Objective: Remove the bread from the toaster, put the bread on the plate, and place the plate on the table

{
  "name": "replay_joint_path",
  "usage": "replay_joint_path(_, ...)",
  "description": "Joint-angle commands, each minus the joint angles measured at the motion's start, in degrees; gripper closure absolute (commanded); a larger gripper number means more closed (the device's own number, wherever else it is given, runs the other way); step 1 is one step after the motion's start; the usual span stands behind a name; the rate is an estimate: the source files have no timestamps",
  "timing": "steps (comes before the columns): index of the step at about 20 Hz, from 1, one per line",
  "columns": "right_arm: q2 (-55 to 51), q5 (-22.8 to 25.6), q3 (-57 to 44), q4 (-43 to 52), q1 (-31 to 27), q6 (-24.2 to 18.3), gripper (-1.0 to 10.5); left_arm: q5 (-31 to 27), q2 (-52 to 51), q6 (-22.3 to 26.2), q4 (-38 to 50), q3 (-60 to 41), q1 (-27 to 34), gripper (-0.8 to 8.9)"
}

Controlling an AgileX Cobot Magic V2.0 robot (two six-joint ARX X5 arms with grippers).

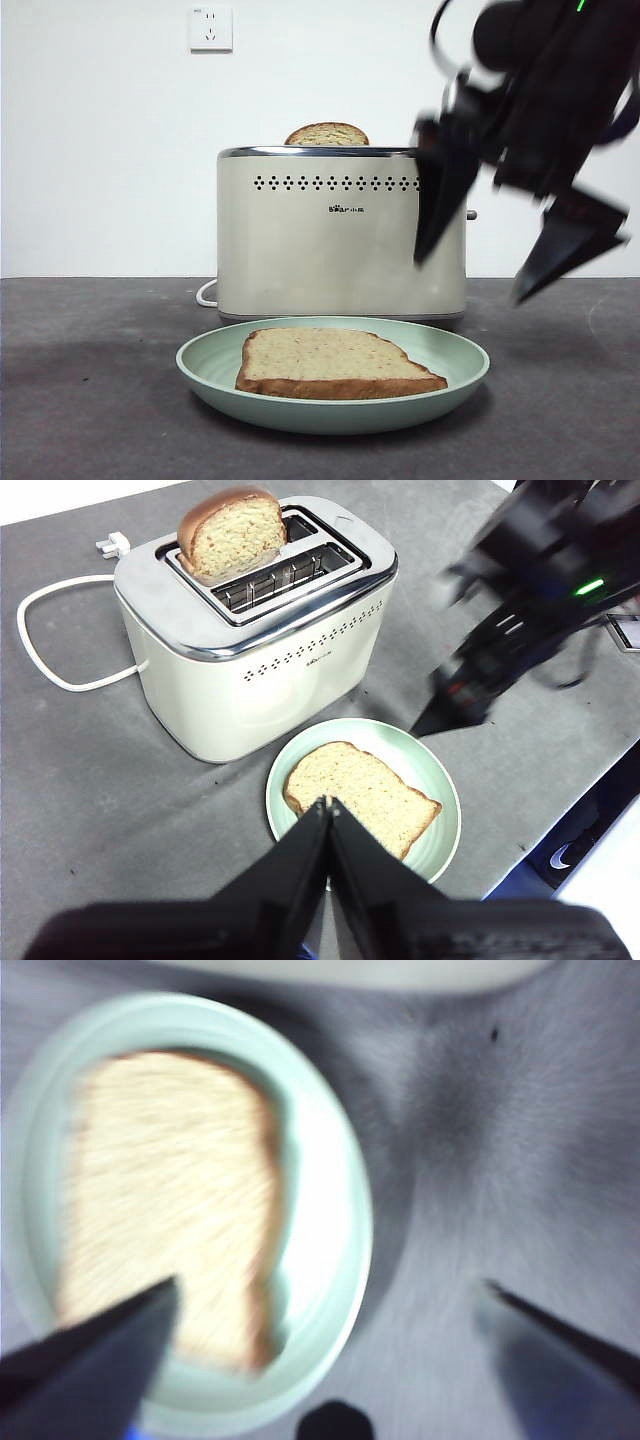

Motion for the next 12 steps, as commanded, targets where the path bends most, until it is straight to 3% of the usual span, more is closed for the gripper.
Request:
replay_joint_path(1,-7.87,-0.09,-0.33,-4.87,0.63,-3.54,4.1,-0.07,-0.11,0.74,0.26,-0.09,-0.17,8.22)
replay_joint_path(7,-29.9,-0.22,-0.33,-17.9,6.38,-6.84,4.5,0.2,-0.11,0.74,-0.02,-0.09,-0.17,8.22)
replay_joint_path(12,-42.32,-5.86,-0.33,-25.68,9.07,-6.84,8.6,0.2,-0.09,0.72,-1.99,-0.09,-0.17,8.22)
